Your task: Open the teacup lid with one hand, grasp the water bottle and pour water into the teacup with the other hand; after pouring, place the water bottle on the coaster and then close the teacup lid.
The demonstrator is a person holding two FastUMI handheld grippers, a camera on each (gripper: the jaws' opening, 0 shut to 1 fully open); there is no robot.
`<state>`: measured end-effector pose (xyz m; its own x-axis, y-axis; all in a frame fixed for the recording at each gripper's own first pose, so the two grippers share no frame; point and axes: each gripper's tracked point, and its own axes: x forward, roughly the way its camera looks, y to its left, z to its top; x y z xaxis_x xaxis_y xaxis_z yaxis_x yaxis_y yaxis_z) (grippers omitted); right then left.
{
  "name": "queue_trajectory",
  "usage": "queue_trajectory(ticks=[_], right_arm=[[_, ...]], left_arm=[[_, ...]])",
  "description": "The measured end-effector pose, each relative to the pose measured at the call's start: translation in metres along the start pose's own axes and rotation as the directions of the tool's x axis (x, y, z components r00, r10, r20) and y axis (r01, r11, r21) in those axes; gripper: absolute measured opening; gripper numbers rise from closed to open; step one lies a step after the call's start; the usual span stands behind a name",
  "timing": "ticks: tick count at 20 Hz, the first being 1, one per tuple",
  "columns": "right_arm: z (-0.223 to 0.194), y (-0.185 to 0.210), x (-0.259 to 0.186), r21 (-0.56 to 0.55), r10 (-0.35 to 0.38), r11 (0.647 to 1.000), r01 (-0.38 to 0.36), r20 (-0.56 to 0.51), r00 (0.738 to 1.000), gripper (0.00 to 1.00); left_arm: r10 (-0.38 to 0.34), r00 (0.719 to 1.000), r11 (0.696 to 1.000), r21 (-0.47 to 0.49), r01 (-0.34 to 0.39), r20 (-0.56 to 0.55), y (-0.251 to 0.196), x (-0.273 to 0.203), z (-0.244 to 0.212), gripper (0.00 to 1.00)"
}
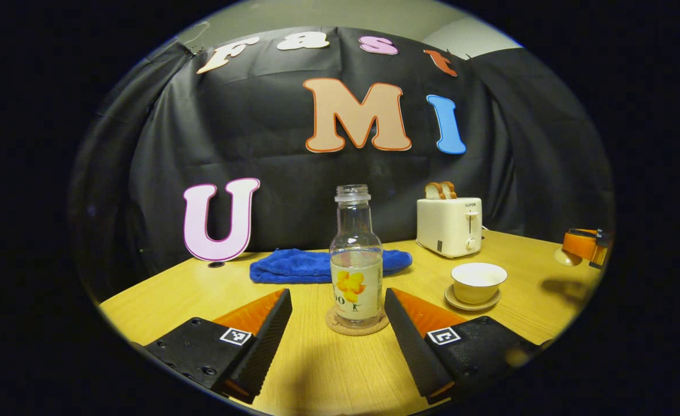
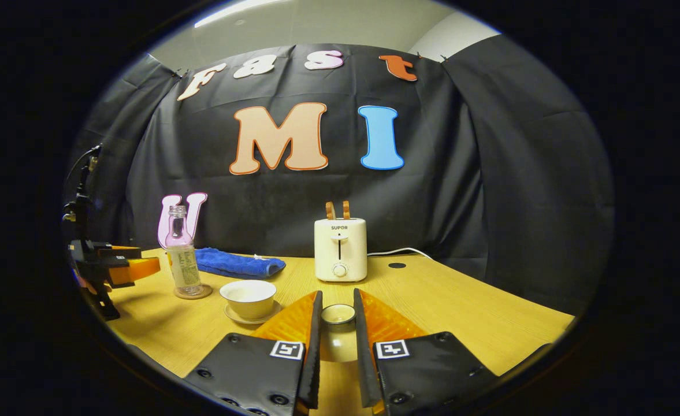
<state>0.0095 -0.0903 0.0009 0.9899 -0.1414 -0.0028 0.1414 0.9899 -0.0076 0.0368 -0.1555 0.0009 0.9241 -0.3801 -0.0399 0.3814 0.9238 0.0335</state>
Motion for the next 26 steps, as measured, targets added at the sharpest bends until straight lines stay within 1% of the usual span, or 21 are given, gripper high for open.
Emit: queue_trajectory(ticks=[4, 6, 9, 12, 13, 14, 19, 21, 26], right_arm=[[0.000, 0.000, 0.000, 0.000, 0.001, 1.000, -0.001, 0.000, 1.000, 0.31], [0.001, 0.005, 0.001, 0.001, 0.012, 1.000, -0.012, 0.000, 1.000, 0.31], [0.000, 0.014, 0.006, 0.002, 0.031, 1.000, -0.031, -0.002, 1.000, 0.31], [-0.003, 0.037, 0.020, 0.003, 0.078, 0.997, -0.078, -0.007, 0.997, 0.31], [-0.003, 0.044, 0.025, 0.005, 0.090, 0.996, -0.090, -0.006, 0.996, 0.31], [-0.003, 0.052, 0.032, 0.005, 0.101, 0.995, -0.101, -0.009, 0.995, 0.31], [-0.005, 0.090, 0.066, 0.007, 0.148, 0.989, -0.148, -0.010, 0.989, 0.31], [-0.007, 0.102, 0.077, 0.008, 0.177, 0.984, -0.177, -0.012, 0.984, 0.31], [-0.008, 0.120, 0.098, 0.013, 0.213, 0.977, -0.213, -0.023, 0.977, 0.31]], left_arm=[[0.025, 0.999, 1.000, 0.006, -0.025, 0.020, 0.006, -0.018, 0.002, 0.94], [0.055, 0.998, 0.998, -0.009, -0.055, 0.042, 0.014, -0.024, 0.006, 0.94], [0.116, 0.993, 0.992, -0.048, -0.114, 0.037, 0.027, -0.030, 0.003, 0.94], [0.220, 0.975, 0.975, -0.046, -0.219, 0.027, 0.046, -0.039, 0.002, 0.94], [0.244, 0.969, 0.969, -0.044, -0.242, 0.028, 0.050, -0.041, 0.003, 0.94], [0.252, 0.967, 0.967, -0.044, -0.251, 0.029, 0.050, -0.042, 0.002, 0.94], [0.235, 0.972, 0.971, -0.044, -0.233, 0.028, 0.045, -0.041, 0.003, 0.94], [0.231, 0.973, 0.972, -0.044, -0.230, 0.027, 0.045, -0.040, 0.002, 0.94], [0.222, 0.975, 0.974, -0.044, -0.221, 0.027, 0.044, -0.039, 0.002, 0.94]])
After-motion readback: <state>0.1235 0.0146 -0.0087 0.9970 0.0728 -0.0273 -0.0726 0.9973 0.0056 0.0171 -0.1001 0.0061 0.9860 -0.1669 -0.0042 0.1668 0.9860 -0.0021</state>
